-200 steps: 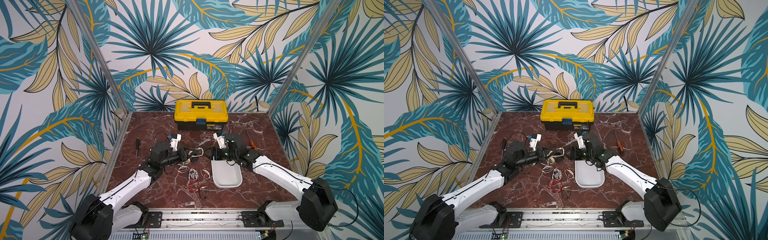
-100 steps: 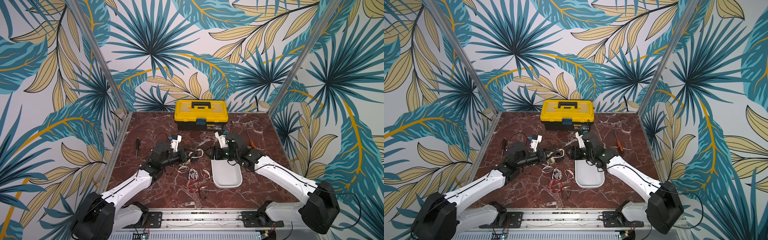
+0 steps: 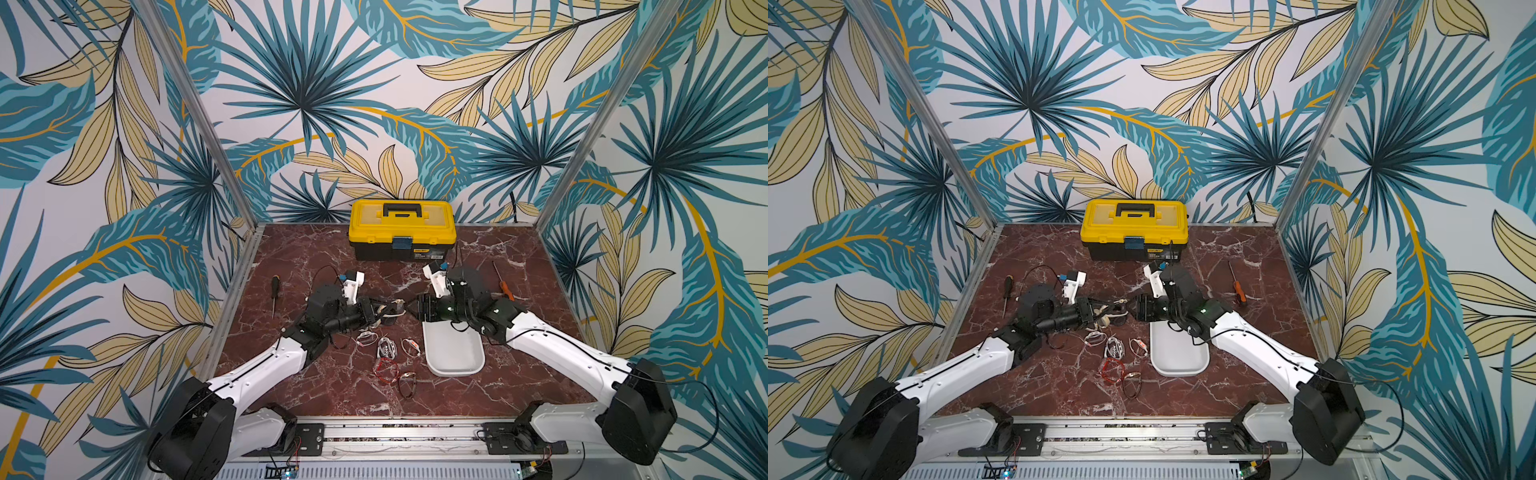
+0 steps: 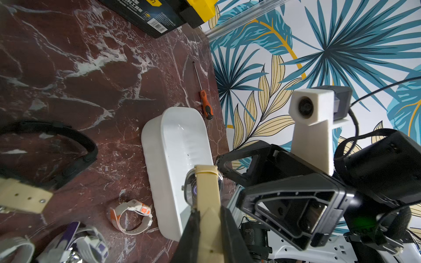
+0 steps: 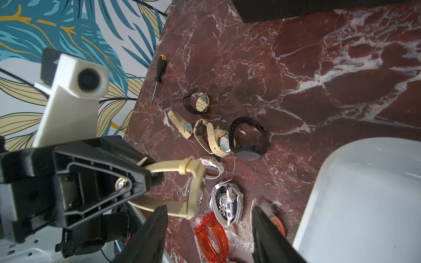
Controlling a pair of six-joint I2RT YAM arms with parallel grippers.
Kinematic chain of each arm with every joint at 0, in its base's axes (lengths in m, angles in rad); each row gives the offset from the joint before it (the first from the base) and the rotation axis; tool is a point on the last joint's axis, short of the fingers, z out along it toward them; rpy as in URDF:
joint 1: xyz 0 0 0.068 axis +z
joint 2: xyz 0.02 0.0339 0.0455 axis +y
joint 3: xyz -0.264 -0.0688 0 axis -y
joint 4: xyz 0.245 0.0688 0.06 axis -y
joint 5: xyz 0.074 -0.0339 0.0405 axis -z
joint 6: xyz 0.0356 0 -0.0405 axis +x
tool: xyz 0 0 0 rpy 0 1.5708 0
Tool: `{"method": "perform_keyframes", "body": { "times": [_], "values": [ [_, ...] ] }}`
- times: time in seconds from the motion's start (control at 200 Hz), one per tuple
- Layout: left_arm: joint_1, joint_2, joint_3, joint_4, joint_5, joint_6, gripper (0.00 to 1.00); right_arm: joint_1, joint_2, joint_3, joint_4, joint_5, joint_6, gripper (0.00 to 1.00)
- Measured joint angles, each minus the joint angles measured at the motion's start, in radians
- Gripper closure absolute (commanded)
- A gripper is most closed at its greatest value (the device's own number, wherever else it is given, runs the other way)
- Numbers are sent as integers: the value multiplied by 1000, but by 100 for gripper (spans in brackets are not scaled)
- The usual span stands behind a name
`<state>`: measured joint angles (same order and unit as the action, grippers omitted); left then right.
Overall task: Put the watch into the storage box
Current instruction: Place the watch in the storage box.
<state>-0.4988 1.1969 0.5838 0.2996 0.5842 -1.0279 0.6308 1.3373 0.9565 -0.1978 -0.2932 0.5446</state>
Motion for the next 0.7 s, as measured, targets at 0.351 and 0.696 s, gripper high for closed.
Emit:
{"method": "perform_keyframes", "body": {
  "times": [0.351,0.696],
  "values": [
    [-4,1,-3,3,1,0,90,7,85,27,46,-23,13,59],
    [-7,30,-13,31,3,-1,89,20,127,31,78,-56,41,80]
  ]
}}
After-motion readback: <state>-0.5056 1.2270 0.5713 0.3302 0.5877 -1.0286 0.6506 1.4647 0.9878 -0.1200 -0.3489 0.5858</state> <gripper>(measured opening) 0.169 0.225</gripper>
